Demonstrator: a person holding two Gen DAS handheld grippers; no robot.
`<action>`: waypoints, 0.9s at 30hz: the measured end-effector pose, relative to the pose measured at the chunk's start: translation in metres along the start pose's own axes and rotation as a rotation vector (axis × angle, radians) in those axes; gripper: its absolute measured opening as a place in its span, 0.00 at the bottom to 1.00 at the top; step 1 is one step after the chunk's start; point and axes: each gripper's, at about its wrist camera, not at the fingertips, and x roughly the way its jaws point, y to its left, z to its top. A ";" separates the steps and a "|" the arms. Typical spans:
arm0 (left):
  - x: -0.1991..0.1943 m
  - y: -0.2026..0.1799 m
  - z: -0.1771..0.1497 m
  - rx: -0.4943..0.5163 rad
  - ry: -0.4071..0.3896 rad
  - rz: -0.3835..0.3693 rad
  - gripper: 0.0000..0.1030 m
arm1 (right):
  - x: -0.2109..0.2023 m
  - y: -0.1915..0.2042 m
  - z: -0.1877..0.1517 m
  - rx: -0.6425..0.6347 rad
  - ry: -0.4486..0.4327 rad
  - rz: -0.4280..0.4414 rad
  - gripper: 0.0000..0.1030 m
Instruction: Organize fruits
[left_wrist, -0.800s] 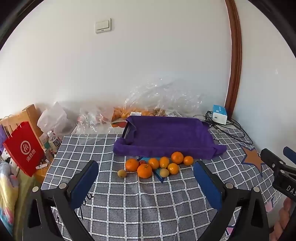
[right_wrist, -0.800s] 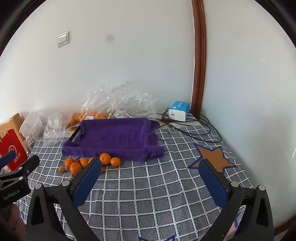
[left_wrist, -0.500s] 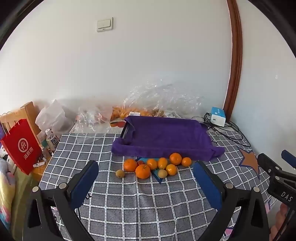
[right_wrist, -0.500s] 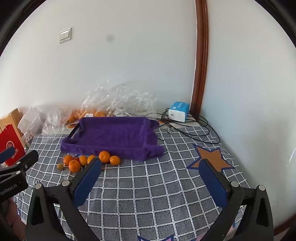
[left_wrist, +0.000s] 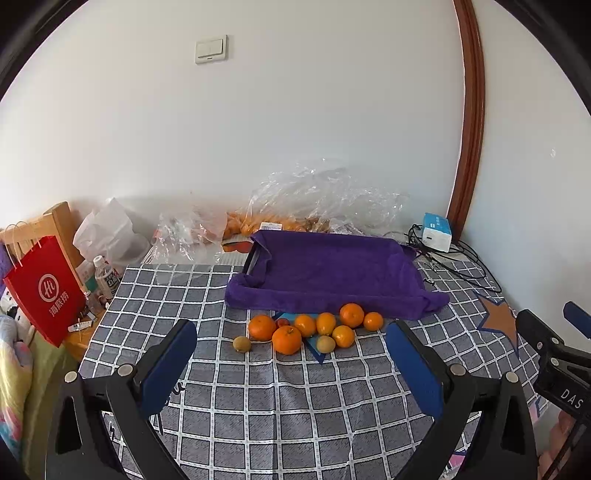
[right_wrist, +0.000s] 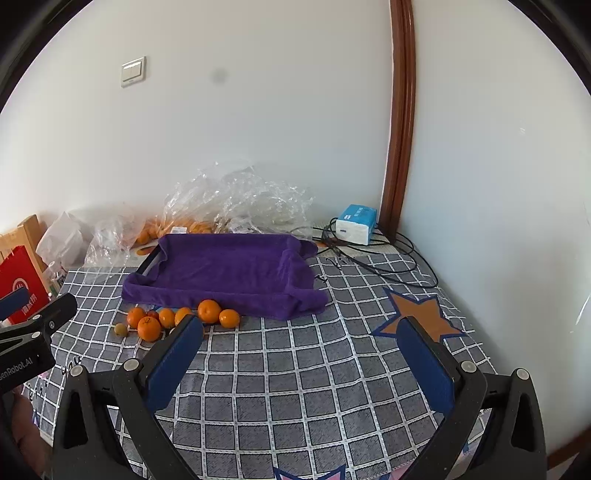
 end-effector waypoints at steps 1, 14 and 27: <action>-0.001 -0.001 -0.001 0.004 -0.003 0.000 1.00 | 0.000 -0.001 0.000 0.003 0.001 -0.002 1.00; -0.001 0.000 -0.005 0.003 -0.009 -0.009 1.00 | -0.002 0.005 -0.004 -0.008 0.000 0.001 1.00; -0.006 0.002 -0.007 0.003 -0.021 0.001 1.00 | -0.005 0.012 -0.003 -0.017 -0.006 0.016 1.00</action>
